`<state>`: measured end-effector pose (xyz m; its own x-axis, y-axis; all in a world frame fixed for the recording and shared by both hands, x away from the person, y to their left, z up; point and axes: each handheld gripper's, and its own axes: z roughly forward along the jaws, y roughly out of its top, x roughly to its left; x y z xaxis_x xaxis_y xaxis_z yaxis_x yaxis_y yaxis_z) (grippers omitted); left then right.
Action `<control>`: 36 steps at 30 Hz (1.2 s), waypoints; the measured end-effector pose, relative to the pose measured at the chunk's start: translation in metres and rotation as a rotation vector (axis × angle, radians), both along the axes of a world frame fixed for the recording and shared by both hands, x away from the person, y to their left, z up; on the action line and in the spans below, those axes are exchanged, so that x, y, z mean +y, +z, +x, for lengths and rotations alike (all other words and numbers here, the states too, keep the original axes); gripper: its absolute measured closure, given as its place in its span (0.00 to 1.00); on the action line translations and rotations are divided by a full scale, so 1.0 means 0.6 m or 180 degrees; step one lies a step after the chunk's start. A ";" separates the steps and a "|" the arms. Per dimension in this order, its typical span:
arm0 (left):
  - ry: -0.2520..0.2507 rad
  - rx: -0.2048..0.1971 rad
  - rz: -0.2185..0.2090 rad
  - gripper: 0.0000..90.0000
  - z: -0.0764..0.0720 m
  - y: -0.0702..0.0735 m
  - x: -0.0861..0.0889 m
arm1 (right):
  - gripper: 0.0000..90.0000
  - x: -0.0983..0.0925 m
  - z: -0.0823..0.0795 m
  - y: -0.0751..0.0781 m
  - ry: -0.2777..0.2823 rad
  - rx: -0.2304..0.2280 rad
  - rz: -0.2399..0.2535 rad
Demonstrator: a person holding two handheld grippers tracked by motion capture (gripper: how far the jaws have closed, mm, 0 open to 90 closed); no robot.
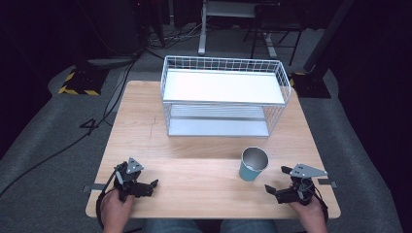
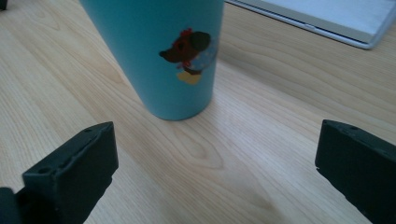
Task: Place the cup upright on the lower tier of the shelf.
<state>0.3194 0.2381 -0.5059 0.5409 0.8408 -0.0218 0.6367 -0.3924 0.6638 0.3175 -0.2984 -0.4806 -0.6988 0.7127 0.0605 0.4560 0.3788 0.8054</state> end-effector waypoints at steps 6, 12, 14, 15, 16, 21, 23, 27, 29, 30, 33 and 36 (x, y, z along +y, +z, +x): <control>0.0000 0.0002 -0.0002 0.00 0.000 0.000 0.000 | 0.00 0.033 0.011 -0.003 0.0163 0.0028 0.0065; 0.0000 0.0002 -0.0002 0.00 0.000 0.000 0.000 | 0.00 0.067 0.022 -0.009 0.0240 0.0022 0.0012; -0.0001 0.0003 -0.0001 0.00 0.000 0.000 0.000 | 0.00 0.076 0.025 -0.011 0.0231 0.0019 0.0013; -0.0002 0.0002 -0.0001 0.00 0.000 0.000 0.000 | 0.00 0.080 0.027 -0.012 0.0225 0.0016 0.0006; -0.0002 0.0002 -0.0001 0.00 0.000 0.000 0.000 | 0.00 0.083 0.029 -0.013 0.0216 0.0018 0.0007; 0.0000 0.0000 -0.0001 0.00 0.000 0.000 0.000 | 0.00 0.097 0.041 -0.018 0.0106 0.0024 -0.0041; 0.0000 0.0002 -0.0002 0.00 0.000 0.000 0.000 | 0.00 0.101 0.046 -0.020 0.0093 0.0079 -0.0020; 0.0000 0.0003 -0.0003 0.00 0.000 0.000 0.000 | 0.00 0.110 0.051 -0.026 0.0042 0.0087 -0.0028; 0.0000 0.0003 -0.0003 0.00 0.000 0.000 0.000 | 0.00 0.113 0.051 -0.026 -0.0034 0.0049 -0.0041; -0.0001 0.0002 -0.0001 0.00 0.000 0.000 0.000 | 0.00 0.113 0.051 -0.027 -0.0065 0.0021 -0.0036; 0.0000 0.0000 0.0001 0.00 0.000 0.000 0.000 | 0.08 0.112 0.053 -0.029 -0.0076 0.0027 0.0042; 0.0000 0.0003 -0.0003 0.00 0.000 0.000 0.000 | 0.13 0.112 0.052 -0.032 -0.0111 -0.0011 0.0112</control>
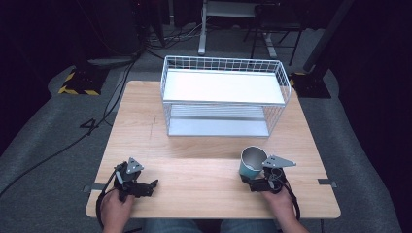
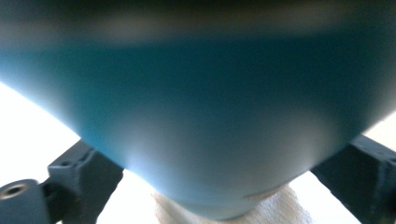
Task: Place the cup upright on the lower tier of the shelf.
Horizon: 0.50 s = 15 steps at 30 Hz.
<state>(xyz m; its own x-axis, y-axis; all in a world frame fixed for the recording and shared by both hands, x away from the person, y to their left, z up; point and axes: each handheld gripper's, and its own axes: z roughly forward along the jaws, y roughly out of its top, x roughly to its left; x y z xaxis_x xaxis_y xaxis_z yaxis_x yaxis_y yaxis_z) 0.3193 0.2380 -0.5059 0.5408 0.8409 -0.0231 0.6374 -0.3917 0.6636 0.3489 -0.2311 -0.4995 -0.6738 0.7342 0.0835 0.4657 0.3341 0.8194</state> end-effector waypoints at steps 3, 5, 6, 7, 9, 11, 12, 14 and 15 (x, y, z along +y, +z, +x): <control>0.0000 0.0000 0.0000 0.00 0.000 0.000 0.000 | 0.22 0.003 -0.003 -0.002 -0.0079 -0.0096 0.0022; -0.0001 -0.0001 0.0002 0.00 0.000 0.000 0.000 | 0.25 0.006 -0.006 -0.001 -0.0076 -0.0147 0.0009; 0.0000 -0.0003 0.0004 0.00 0.000 0.000 0.000 | 0.25 0.007 -0.006 -0.001 -0.0095 -0.0162 -0.0002; -0.0001 -0.0001 0.0001 0.00 0.000 0.000 0.000 | 0.26 0.008 -0.007 -0.001 -0.0109 -0.0162 -0.0001; 0.0000 -0.0001 0.0001 0.00 0.000 0.000 0.000 | 0.26 0.008 -0.007 -0.001 -0.0126 -0.0165 -0.0001; -0.0001 -0.0001 0.0001 0.00 0.000 0.000 0.000 | 0.26 0.009 -0.008 -0.001 -0.0143 -0.0179 -0.0016; 0.0000 -0.0001 0.0001 0.00 0.000 0.000 0.000 | 0.26 0.009 -0.008 -0.001 -0.0148 -0.0183 -0.0018; 0.0000 -0.0001 0.0000 0.00 0.000 0.000 0.000 | 0.26 0.009 -0.009 -0.001 -0.0149 -0.0186 -0.0020; 0.0000 -0.0003 0.0003 0.00 0.000 0.000 0.000 | 0.26 0.009 -0.009 -0.001 -0.0143 -0.0191 -0.0014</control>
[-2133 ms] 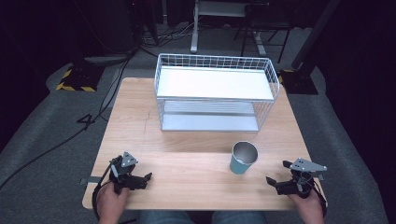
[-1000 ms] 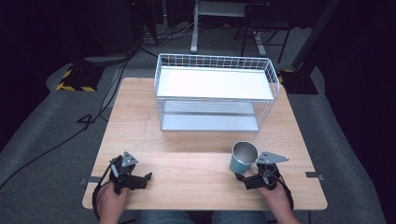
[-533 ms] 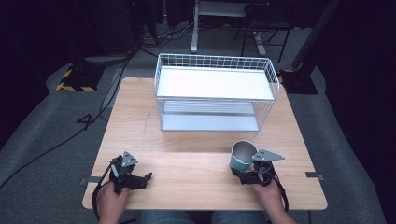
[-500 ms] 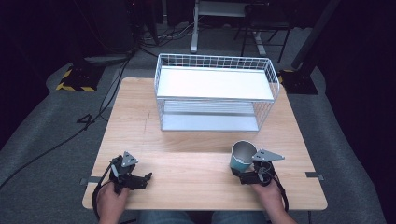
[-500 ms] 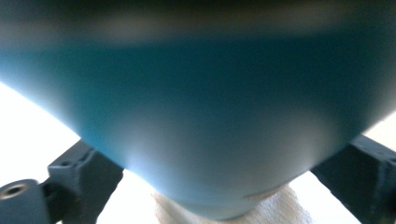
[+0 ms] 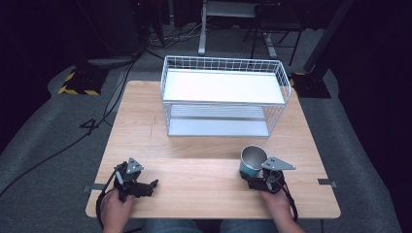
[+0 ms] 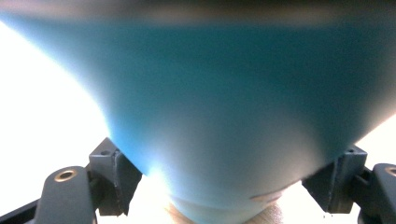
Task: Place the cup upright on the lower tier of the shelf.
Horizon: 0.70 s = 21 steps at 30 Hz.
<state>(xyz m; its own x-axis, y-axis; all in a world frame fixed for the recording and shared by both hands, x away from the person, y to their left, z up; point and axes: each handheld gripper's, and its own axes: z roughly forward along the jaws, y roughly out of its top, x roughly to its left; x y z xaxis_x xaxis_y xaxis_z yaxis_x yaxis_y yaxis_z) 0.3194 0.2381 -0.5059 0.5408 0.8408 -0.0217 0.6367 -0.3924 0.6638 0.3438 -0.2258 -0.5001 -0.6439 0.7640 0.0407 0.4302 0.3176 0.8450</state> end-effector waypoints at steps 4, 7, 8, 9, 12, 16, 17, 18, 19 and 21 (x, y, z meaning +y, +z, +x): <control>0.0000 0.0000 0.0000 0.00 0.000 0.000 0.000 | 0.27 -0.003 0.001 0.001 -0.0007 0.0010 0.0061; 0.0000 0.0002 -0.0002 0.00 0.000 0.000 0.000 | 0.27 -0.004 0.002 0.004 -0.0002 0.0017 0.0064; 0.0001 0.0001 -0.0001 0.00 0.000 0.000 0.000 | 0.27 -0.005 0.003 0.005 0.0002 0.0010 0.0059; -0.0001 0.0003 -0.0001 0.00 0.000 0.000 0.000 | 0.27 -0.004 0.003 0.007 0.0000 0.0007 0.0063; 0.0001 0.0002 -0.0003 0.00 0.000 0.000 0.000 | 0.27 -0.002 0.006 0.014 0.0004 -0.0006 0.0071; 0.0000 0.0002 -0.0002 0.00 0.000 0.000 0.000 | 0.27 0.003 0.013 0.025 0.0025 -0.0022 0.0072; 0.0001 0.0001 0.0000 0.00 0.000 0.000 0.000 | 0.27 0.005 0.016 0.029 0.0033 -0.0024 0.0072; -0.0001 0.0000 0.0002 0.00 0.000 0.000 0.000 | 0.27 0.007 0.019 0.032 0.0037 -0.0018 0.0072; 0.0000 0.0002 -0.0002 0.00 0.000 0.000 0.000 | 0.27 0.009 0.022 0.035 0.0035 -0.0024 0.0065; -0.0002 0.0000 -0.0005 0.00 0.000 0.000 0.000 | 0.27 0.013 0.029 0.041 0.0049 -0.0013 0.0049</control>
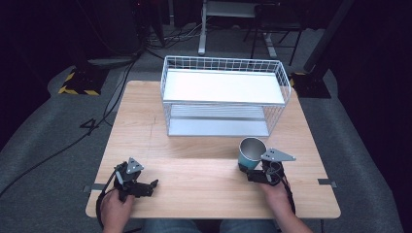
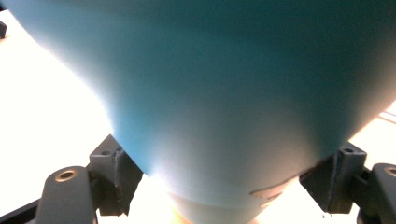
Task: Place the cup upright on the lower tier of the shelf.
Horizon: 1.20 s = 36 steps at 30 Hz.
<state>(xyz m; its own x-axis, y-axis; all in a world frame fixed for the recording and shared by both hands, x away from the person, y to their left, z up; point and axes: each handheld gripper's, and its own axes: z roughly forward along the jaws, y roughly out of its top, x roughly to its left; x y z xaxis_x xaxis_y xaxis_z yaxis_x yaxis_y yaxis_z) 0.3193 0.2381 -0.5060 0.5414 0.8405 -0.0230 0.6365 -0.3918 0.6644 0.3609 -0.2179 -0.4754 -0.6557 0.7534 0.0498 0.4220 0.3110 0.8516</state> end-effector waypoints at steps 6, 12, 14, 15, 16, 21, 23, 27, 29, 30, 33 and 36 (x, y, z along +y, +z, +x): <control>0.0000 0.0000 0.0002 0.00 0.000 0.000 0.000 | 0.27 0.015 0.024 0.016 0.0020 0.0021 -0.0042; 0.0031 -0.0002 0.0001 0.00 -0.003 0.000 0.001 | 0.27 0.030 0.052 0.027 0.0021 0.0029 -0.0051; 0.0032 -0.0005 -0.0008 0.00 -0.003 0.000 0.000 | 0.27 0.032 0.056 0.029 0.0020 0.0024 -0.0047; 0.0036 -0.0007 0.0010 0.00 -0.004 0.000 0.001 | 0.27 0.036 0.065 0.031 0.0010 0.0022 -0.0045; 0.0044 -0.0006 -0.0002 0.00 -0.004 0.000 0.001 | 0.27 0.039 0.068 0.032 0.0009 0.0022 -0.0053; 0.0041 0.0007 0.0006 0.00 -0.005 0.000 0.002 | 0.27 0.053 0.088 0.035 -0.0006 0.0006 -0.0049; 0.0040 0.0004 0.0006 0.00 -0.005 0.000 0.002 | 0.27 0.059 0.097 0.035 -0.0026 0.0015 -0.0047; 0.0042 -0.0007 0.0005 0.00 -0.004 0.000 0.002 | 0.27 0.071 0.115 0.036 -0.0057 0.0016 -0.0010; 0.0040 0.0003 -0.0003 0.00 -0.004 0.000 0.002 | 0.27 0.076 0.123 0.036 -0.0075 0.0023 -0.0024; 0.0048 0.0006 -0.0010 0.00 -0.004 0.000 0.002 | 0.27 0.078 0.127 0.035 -0.0087 0.0033 -0.0007; 0.0039 0.0002 0.0011 0.00 -0.003 0.000 0.002 | 0.27 0.082 0.135 0.033 -0.0120 0.0031 0.0014; 0.0059 0.0009 -0.0017 0.00 -0.001 0.000 0.002 | 0.27 0.088 0.150 0.030 -0.0185 0.0029 0.0058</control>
